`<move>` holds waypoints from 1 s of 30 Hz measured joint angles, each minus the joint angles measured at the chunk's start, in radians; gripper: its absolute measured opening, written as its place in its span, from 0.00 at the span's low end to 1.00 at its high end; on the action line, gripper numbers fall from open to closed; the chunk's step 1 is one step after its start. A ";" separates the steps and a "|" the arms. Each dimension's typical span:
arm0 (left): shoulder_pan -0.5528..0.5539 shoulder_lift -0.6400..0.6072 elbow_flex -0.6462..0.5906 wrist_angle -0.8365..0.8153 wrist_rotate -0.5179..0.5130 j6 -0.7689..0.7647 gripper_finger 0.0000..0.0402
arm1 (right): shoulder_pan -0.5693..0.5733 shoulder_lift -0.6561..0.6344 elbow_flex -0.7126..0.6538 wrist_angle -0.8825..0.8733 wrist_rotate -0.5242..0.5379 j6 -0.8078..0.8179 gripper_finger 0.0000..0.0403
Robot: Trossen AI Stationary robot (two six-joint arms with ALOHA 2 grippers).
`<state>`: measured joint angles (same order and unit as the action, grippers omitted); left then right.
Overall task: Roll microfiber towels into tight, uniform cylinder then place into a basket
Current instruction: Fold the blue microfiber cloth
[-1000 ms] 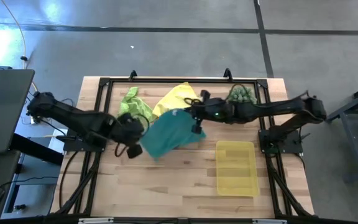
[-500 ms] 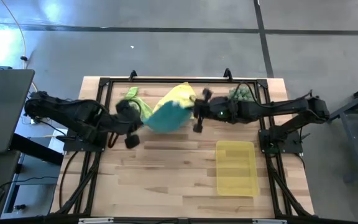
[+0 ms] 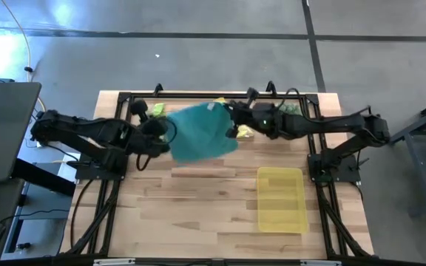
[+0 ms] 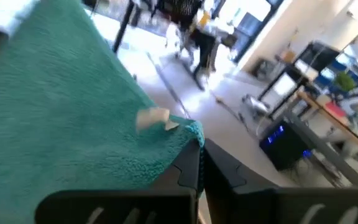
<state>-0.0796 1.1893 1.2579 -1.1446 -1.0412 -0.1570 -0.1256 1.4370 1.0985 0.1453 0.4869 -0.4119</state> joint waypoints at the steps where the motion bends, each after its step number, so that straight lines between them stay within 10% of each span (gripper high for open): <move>1: 0.019 0.000 0.000 0.000 -0.022 0.013 0.01 | -0.018 0.004 0.000 0.032 -0.026 -0.013 0.00; 12: 0.045 0.000 -0.020 -0.010 0.203 -0.136 0.01 | -0.015 0.006 -0.011 -0.103 -0.215 0.216 0.00; 30: -0.378 0.247 -0.314 0.388 0.560 -0.602 0.00 | 0.393 0.020 -0.459 0.245 -0.208 0.758 0.00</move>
<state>-0.4576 1.4367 0.9441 -0.7562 -0.4813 -0.7592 0.2669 1.4571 0.6393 0.3901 0.2788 0.3457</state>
